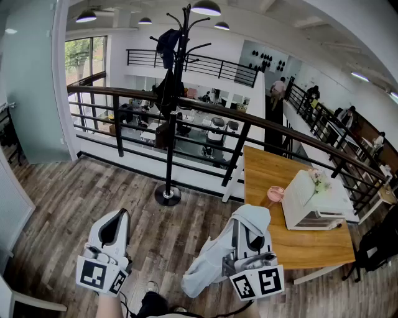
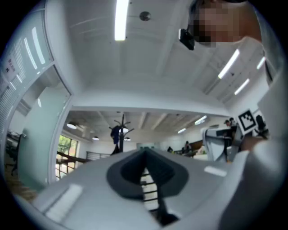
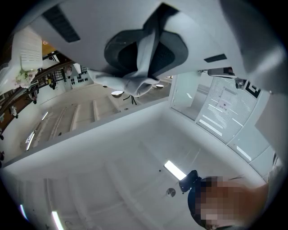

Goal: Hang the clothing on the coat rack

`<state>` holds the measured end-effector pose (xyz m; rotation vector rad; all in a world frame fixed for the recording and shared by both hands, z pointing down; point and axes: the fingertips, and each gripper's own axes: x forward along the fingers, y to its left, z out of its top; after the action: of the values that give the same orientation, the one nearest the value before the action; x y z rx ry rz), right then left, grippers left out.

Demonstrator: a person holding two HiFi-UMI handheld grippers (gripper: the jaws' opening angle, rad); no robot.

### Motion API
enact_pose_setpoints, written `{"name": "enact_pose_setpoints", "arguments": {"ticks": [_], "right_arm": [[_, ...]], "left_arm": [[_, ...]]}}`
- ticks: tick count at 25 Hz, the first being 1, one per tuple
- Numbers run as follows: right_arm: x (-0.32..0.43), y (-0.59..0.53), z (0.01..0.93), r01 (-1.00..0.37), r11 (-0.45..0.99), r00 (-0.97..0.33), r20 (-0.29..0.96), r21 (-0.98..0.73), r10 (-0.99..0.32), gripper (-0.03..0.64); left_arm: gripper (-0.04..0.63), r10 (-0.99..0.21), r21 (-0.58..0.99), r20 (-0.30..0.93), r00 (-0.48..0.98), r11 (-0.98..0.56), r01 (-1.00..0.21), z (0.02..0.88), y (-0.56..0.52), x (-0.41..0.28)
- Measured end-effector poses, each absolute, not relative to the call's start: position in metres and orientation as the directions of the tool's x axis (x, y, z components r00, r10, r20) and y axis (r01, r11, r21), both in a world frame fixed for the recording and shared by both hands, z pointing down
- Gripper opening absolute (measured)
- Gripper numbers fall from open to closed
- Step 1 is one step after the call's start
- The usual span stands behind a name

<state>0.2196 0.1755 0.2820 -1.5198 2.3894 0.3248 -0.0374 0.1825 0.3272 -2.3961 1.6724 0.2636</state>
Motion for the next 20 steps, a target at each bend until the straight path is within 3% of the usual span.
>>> {"name": "enact_pose_setpoints", "arguments": {"ticks": [20], "right_arm": [[0.177,0.117,0.278,-0.919,0.393,-0.372,-0.368,0.021,-0.852,0.011]], "left_arm": [[0.006,-0.905,-0.066,-0.263,0.336,-0.330,-0.942,0.325,0.126,-0.092]]}}
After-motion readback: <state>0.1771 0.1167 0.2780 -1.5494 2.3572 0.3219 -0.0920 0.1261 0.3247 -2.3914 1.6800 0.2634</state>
